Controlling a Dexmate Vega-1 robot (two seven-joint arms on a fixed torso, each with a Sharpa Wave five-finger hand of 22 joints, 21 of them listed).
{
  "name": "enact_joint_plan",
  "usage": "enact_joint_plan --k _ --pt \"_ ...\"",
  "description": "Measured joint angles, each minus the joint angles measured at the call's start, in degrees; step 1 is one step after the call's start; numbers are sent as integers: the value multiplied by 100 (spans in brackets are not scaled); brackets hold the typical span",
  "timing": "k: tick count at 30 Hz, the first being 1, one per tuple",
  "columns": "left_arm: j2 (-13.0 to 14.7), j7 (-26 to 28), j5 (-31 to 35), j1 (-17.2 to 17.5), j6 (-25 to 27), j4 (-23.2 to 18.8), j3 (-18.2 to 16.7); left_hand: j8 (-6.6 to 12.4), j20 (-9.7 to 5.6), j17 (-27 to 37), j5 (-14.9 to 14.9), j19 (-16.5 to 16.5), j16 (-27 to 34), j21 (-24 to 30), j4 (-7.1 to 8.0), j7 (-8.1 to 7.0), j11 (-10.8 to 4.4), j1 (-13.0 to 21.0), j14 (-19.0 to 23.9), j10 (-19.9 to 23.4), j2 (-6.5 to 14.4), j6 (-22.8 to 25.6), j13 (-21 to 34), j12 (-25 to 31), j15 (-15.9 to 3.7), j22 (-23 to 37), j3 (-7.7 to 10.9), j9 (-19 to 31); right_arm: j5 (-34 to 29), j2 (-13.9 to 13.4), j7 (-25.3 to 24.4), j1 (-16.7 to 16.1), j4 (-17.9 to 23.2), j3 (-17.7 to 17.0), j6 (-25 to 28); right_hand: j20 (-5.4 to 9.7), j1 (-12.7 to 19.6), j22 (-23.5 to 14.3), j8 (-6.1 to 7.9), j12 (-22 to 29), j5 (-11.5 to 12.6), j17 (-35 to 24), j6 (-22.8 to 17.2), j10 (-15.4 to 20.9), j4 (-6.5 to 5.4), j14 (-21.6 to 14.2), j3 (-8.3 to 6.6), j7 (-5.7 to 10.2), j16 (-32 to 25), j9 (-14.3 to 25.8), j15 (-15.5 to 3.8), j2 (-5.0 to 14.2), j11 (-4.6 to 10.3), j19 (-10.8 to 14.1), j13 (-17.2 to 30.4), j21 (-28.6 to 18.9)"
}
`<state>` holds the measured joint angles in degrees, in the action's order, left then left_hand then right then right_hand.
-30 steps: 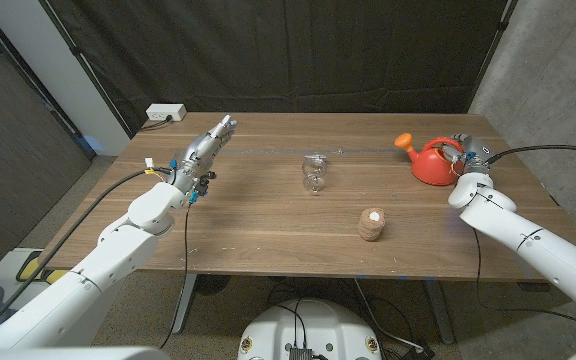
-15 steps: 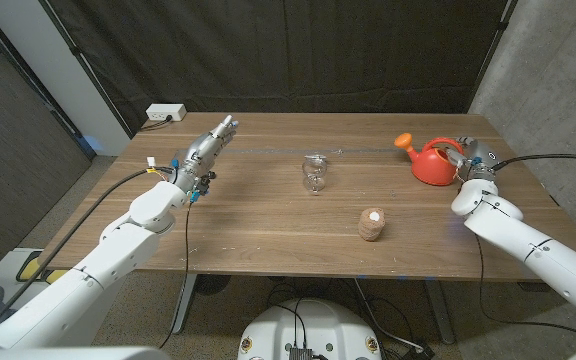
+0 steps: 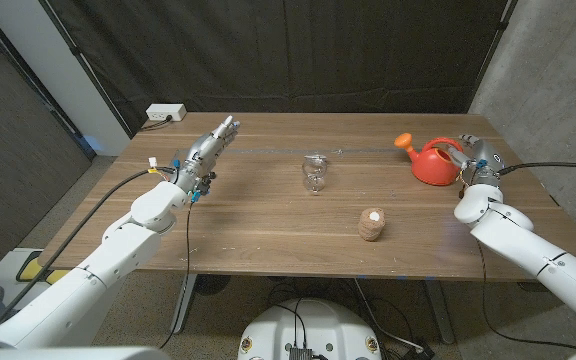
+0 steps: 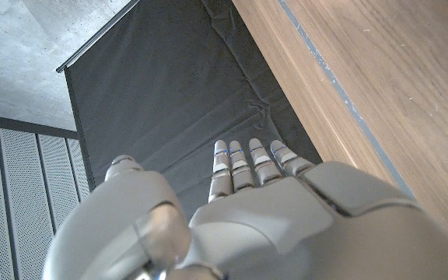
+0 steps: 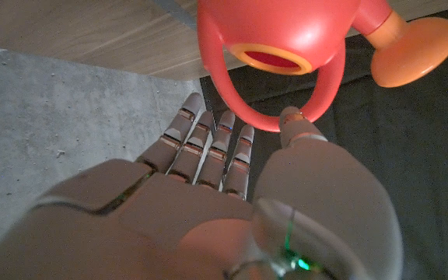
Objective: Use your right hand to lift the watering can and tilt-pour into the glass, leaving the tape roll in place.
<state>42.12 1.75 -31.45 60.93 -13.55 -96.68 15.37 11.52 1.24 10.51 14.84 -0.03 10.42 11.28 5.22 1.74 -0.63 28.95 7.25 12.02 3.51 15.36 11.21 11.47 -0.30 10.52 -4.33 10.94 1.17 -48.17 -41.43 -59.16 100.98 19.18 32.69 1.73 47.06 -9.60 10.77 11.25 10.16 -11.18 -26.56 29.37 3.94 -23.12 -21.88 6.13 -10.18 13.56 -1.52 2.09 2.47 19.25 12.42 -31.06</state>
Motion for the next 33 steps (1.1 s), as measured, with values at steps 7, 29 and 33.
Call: enact_joint_plan --k 7,29,33 --pt "-23 -46 -27 -5 -44 55 16 0 0 0 0 0 0 0 -14 0 0 0 0 0 0 0 0 0 0 0 -14 0 129 -77 15 -247 318 -181 -331 0 -262 -15 13 5 1 -17 29 -52 -112 134 110 -28 0 0 47 97 -52 -81 -22 99" --pt "7 78 -79 296 -162 -61 -104 0 0 0 0 0 0 0 1 0 -30 52 0 30 52 0 0 0 0 0 -49 0 321 211 592 -104 589 -344 -2002 63 -578 -15 50 65 2 -42 -6 -153 -285 295 172 -228 -40 -26 30 277 -113 -201 -22 250" --pt "21 130 -80 362 -168 -105 -137 0 -4 0 0 -3 0 0 1 0 -18 52 0 18 52 0 0 0 0 0 -49 0 446 314 785 -20 507 -321 -2348 63 -599 -15 50 65 23 -28 -8 -129 -301 295 189 -291 -44 -26 30 296 -136 -201 -34 250"
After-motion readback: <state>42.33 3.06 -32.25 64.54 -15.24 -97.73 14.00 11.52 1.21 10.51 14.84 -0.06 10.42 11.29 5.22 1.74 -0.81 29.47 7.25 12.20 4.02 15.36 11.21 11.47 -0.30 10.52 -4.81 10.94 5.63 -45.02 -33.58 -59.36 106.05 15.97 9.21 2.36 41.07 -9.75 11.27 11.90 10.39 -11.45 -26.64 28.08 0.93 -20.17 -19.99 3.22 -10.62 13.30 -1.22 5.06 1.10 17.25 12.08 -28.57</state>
